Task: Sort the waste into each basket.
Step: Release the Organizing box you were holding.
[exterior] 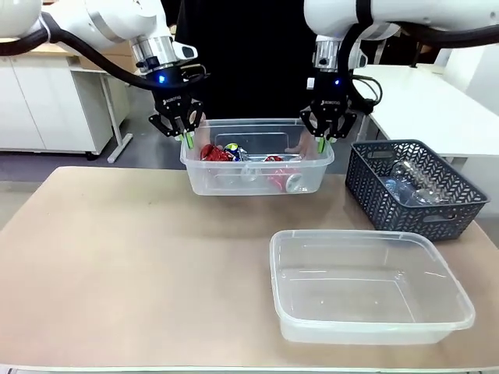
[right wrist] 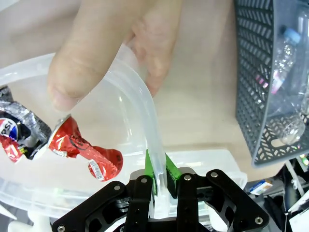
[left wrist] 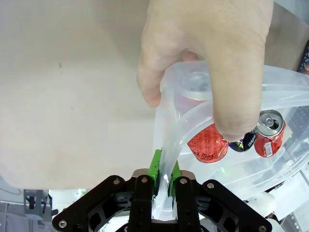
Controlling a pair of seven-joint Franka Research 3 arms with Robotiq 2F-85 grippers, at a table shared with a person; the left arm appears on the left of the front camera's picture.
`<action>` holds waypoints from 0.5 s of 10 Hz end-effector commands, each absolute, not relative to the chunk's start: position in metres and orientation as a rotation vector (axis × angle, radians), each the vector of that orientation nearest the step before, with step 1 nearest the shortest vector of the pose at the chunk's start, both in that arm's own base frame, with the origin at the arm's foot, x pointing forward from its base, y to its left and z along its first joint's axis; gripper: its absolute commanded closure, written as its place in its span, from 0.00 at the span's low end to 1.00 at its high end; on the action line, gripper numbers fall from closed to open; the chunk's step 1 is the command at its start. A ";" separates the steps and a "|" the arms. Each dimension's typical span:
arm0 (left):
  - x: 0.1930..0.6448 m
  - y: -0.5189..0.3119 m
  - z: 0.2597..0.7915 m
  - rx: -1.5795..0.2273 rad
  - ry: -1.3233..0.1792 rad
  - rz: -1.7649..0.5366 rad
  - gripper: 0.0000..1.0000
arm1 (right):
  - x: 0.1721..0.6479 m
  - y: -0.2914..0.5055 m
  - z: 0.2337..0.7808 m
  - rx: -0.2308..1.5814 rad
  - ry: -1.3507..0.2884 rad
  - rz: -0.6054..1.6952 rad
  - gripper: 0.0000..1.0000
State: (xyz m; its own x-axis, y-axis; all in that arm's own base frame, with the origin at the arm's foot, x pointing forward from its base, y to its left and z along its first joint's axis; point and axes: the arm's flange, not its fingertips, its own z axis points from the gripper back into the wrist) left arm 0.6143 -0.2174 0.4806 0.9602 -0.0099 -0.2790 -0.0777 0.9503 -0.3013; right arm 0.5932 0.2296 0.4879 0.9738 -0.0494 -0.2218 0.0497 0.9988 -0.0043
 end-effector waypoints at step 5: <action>0.614 -0.217 0.481 -0.315 0.282 0.036 0.93 | 0.593 0.230 0.488 0.001 0.223 -0.049 0.95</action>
State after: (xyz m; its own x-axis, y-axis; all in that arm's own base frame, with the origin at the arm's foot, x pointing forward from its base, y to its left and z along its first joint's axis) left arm 0.6144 -0.2170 0.4799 0.9598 -0.0096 -0.2804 -0.0781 0.9508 -0.2997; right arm 0.5929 0.2301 0.4882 0.9740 -0.0486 -0.2212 0.0489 0.9988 -0.0044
